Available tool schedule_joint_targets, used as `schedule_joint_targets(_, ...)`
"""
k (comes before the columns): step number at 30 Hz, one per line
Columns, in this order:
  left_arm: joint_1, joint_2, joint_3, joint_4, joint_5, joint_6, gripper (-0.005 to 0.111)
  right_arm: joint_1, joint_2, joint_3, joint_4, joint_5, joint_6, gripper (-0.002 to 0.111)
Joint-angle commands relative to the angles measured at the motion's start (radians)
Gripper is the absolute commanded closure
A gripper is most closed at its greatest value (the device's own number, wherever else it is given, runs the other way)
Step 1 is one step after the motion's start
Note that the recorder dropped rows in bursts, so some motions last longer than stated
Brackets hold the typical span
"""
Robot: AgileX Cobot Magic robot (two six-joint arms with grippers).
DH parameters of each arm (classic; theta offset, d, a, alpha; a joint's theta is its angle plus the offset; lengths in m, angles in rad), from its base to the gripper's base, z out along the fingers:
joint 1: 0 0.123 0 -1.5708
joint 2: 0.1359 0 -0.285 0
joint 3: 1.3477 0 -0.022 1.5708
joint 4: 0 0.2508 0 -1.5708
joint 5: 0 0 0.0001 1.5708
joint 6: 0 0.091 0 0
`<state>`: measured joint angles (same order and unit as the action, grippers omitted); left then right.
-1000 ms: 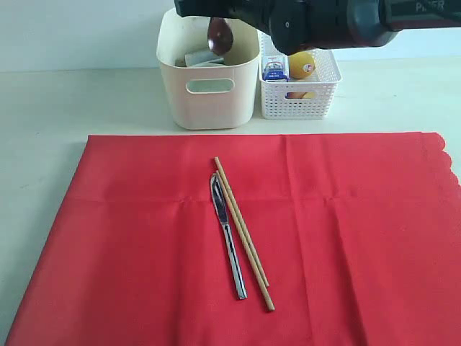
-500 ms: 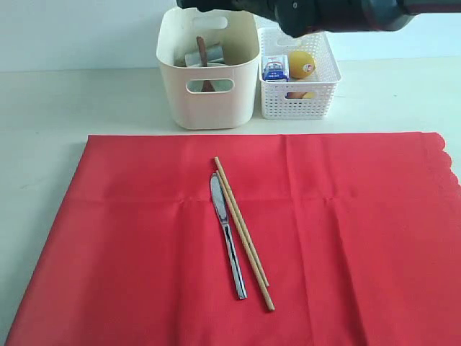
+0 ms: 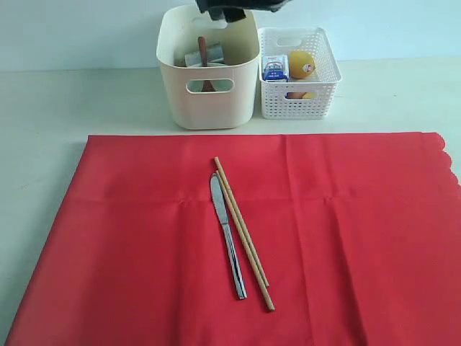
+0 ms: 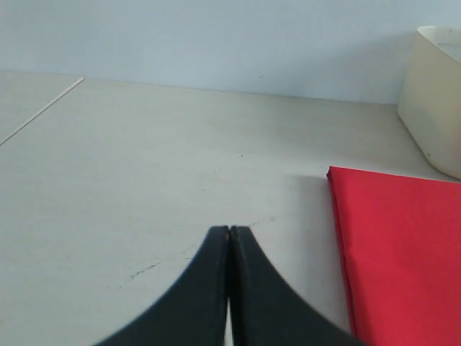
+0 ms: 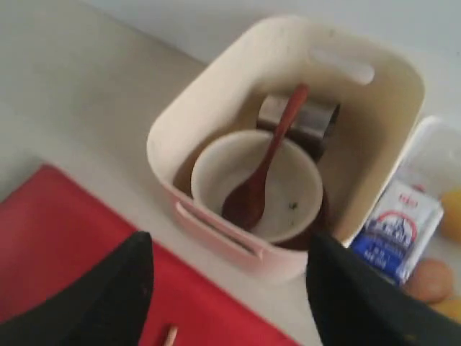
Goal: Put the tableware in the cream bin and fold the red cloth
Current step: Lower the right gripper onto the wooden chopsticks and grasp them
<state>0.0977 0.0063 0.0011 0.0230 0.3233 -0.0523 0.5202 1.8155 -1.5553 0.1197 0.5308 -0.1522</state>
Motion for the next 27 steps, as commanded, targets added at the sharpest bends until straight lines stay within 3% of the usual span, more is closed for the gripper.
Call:
schedule_joint_targets(1,0.002,-0.006,-0.001,0.003,-0.004,-0.007,0.105,-0.003,-0.010,0.005,0.001,0.213,-0.003,0.052)
schedule_joint_targets(10,0.002,-0.006,-0.001,0.003,-0.004,-0.007,0.105,0.042,-0.006,0.173,0.065,0.280,-0.005,0.053)
schedule_joint_targets(18,0.002,-0.006,-0.001,0.003,-0.004,-0.007,0.105,0.152,0.000,0.332,0.065,0.190,-0.003,0.053)
schedule_joint_targets(27,0.002,-0.006,-0.001,0.003,-0.004,-0.007,0.105,0.184,0.093,0.364,0.067,0.173,0.023,0.053)
